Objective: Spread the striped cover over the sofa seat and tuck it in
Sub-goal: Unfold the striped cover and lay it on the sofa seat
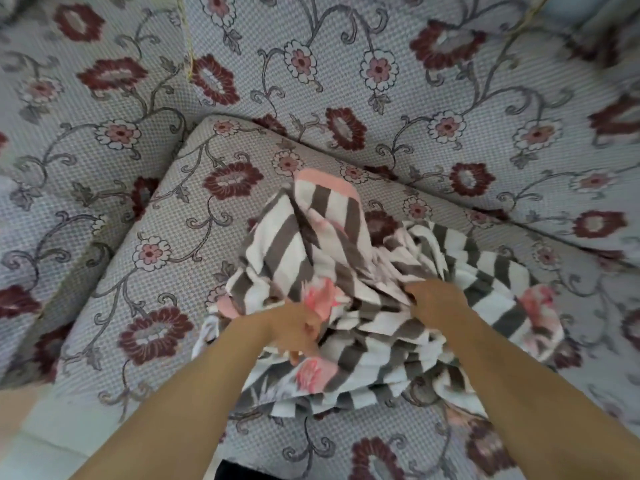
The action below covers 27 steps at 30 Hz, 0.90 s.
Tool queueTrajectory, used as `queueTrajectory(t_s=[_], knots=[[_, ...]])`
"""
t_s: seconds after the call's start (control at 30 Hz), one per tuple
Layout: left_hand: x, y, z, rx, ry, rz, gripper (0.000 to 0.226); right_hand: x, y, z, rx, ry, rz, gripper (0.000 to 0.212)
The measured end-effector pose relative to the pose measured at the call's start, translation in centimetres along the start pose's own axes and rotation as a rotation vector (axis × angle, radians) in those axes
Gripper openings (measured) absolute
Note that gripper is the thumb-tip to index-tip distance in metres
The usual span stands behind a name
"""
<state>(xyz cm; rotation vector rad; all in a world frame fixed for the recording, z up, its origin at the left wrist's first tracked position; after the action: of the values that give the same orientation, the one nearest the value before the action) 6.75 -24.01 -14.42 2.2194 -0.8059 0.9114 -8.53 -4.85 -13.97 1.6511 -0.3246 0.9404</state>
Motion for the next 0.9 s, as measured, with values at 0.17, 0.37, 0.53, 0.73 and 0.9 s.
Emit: queueTrajectory(t_s=[0.17, 0.37, 0.53, 0.73, 0.9], knots=[[-0.3, 4.0, -1.6, -0.103, 0.015, -0.766, 0.015, 3.1, -0.8, -6.7, -0.047, -0.287, -0.034, 0.034], [-2.0, 8.2, 0.6, -0.051, 0.277, -0.781, 0.078, 1.6, 0.8, -0.3, -0.055, 0.11, -0.342, 0.065], [-4.1, 4.8, 2.3, 0.259, 0.379, -0.52, 0.076, -1.0, 0.0, 3.8, -0.502, 0.193, -0.234, 0.086], [-3.9, 5.6, 6.0, -0.289, 0.493, -0.548, 0.042, -2.0, -1.4, 4.2, -0.312, 0.168, -0.195, 0.03], [-1.0, 9.4, 2.6, 0.26, 0.283, -0.923, 0.005, -0.6, 2.5, 3.8, -0.879, 0.227, -0.399, 0.02]])
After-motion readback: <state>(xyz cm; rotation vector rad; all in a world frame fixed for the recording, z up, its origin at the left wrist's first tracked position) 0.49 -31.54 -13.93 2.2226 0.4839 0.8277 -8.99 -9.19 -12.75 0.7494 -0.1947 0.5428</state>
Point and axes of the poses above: each hand's wrist, its own x-axis away from the middle knuckle, its own y-axis out of the back of the hand, z = x × y, the point moved 8 cm from there along -x, towards the middle knuckle, and after that the axes turned 11 degrees about -x, right-handed, at the moved point
